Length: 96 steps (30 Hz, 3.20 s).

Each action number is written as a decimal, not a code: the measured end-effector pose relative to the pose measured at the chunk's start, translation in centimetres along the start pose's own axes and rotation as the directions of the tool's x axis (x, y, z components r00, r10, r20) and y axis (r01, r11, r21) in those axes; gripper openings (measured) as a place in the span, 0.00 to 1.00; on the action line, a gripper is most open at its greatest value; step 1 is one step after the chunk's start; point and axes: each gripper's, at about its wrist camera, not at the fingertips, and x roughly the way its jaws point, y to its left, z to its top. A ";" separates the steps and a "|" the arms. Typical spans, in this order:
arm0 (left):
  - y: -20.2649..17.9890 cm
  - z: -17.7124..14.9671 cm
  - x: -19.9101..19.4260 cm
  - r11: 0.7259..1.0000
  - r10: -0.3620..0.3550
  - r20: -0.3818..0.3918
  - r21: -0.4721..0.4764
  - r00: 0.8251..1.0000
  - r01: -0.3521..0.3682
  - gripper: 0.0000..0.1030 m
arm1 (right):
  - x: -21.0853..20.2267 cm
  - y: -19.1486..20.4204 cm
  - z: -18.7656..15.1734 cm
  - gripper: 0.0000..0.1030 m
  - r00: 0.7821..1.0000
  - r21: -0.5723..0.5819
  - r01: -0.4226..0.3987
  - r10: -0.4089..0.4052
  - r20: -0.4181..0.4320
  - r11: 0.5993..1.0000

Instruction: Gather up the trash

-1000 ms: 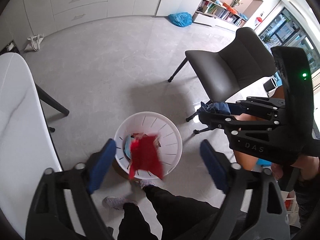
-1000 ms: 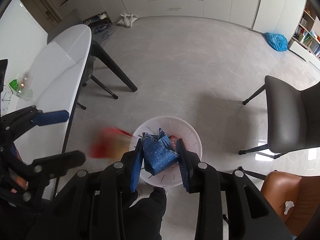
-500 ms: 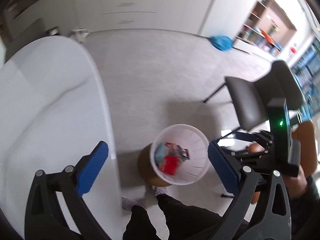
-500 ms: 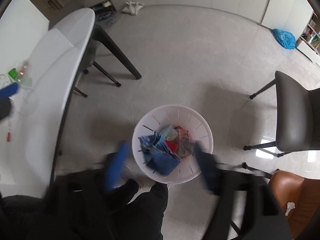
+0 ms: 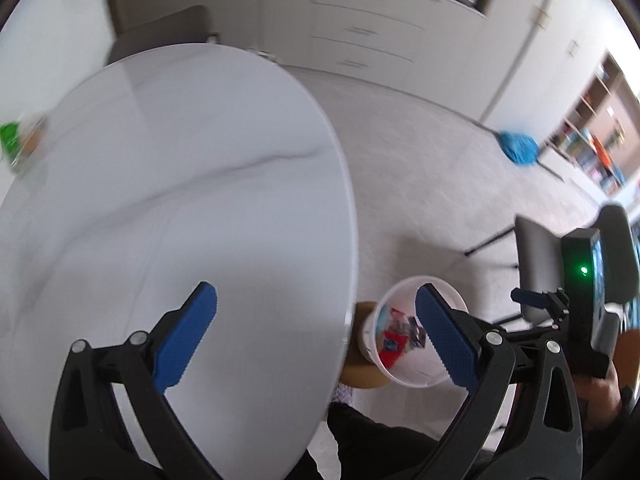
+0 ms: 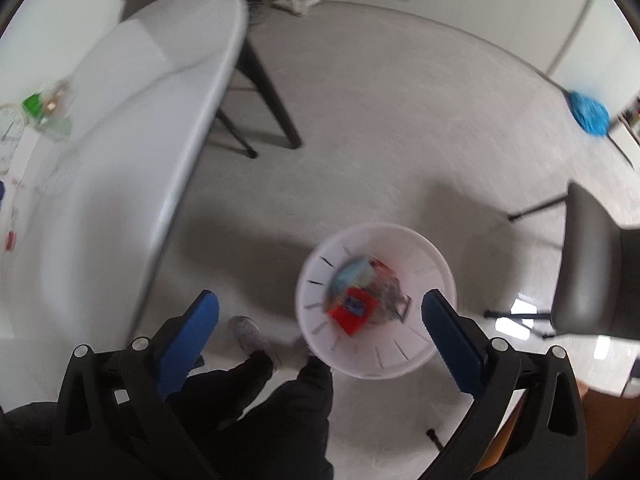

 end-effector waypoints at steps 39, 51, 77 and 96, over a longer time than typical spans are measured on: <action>17.2 -5.0 -25.2 0.623 0.636 0.178 -0.693 0.751 -0.364 0.93 | -22.3 30.4 6.2 0.98 0.791 -0.677 -0.153 0.500 0.353 0.720; 16.7 -4.0 -23.7 0.659 0.608 0.176 -0.656 0.774 -0.369 0.93 | -21.4 30.4 6.4 0.98 0.805 -0.654 -0.151 0.476 0.354 0.741; 15.5 -3.6 -23.2 0.694 0.584 0.193 -0.623 0.788 -0.362 0.93 | -21.2 29.4 6.1 0.98 0.812 -0.633 -0.139 0.454 0.367 0.761; 15.1 -3.4 -23.1 0.704 0.578 0.197 -0.610 0.792 -0.362 0.93 | -21.0 28.8 6.3 0.98 0.816 -0.626 -0.138 0.447 0.367 0.767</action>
